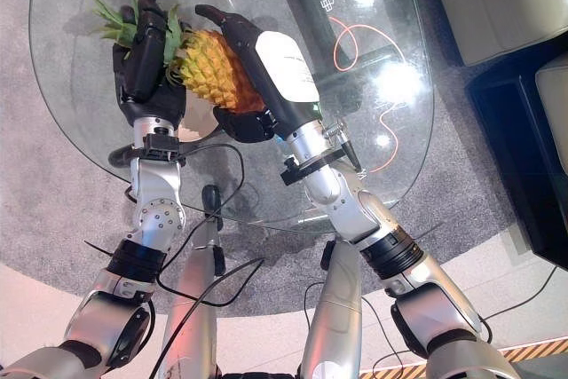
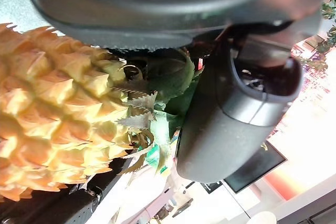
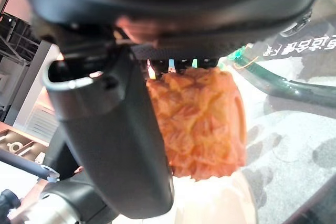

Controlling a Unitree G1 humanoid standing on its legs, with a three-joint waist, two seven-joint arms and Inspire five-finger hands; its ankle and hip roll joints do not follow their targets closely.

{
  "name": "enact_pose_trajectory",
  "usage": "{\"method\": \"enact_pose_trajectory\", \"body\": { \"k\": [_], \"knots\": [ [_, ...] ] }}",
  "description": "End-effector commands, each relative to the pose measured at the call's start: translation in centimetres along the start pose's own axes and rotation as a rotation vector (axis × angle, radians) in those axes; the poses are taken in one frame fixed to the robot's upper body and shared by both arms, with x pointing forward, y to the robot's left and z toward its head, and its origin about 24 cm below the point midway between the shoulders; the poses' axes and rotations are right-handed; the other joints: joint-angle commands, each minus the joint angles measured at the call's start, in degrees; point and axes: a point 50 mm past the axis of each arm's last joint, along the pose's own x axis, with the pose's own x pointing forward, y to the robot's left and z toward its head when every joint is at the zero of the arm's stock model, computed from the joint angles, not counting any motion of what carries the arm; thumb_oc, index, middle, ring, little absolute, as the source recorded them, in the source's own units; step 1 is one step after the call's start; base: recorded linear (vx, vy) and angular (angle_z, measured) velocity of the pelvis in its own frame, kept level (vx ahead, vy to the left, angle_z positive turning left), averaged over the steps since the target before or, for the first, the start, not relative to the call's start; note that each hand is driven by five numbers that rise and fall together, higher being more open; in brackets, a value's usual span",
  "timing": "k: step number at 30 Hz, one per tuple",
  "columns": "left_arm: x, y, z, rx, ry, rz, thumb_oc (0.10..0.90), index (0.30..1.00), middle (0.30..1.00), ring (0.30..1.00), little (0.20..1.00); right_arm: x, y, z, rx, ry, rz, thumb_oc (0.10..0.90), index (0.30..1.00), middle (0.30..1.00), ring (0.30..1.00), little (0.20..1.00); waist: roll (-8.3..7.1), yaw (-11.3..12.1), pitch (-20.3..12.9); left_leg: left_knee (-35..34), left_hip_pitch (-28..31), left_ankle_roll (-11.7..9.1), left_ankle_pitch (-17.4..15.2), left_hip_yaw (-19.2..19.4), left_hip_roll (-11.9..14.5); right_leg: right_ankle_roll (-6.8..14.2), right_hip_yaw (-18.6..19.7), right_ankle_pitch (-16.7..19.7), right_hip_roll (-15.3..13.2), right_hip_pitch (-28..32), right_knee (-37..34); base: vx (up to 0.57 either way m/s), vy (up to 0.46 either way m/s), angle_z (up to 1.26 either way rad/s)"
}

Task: Pick up the fruit to the plate

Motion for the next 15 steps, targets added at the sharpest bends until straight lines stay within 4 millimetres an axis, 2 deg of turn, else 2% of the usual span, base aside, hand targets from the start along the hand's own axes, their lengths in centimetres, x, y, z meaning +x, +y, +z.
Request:
{"method": "enact_pose_trajectory", "body": {
  "k": [1,15],
  "knots": [
    [1.7,-6.2,4.6,-0.001,-0.285,-0.288,0.1,0.3,0.3,0.3,0.2,2.5,-4.3,6.4,0.057,-0.332,-0.235,0.8,0.9,0.9,0.9,0.9,0.09,0.4,-1.0,2.6,-0.5,2.4,-1.3,1.1,-0.7,-1.9,-5.8,4.1,-0.3,3.2,-5.1,0.0,0.0,0.0],
    [1.7,-5.2,6.4,0.012,-0.416,-0.166,0.1,0.3,0.3,0.3,0.2,2.5,-4.7,5.9,0.048,-0.306,-0.267,0.8,0.9,0.9,0.9,0.9,0.19,0.6,-1.0,2.5,-0.7,2.3,-1.3,1.1,-0.7,-2.0,-5.7,3.9,-0.4,3.1,-5.2,0.0,0.0,0.0]
  ]
}}
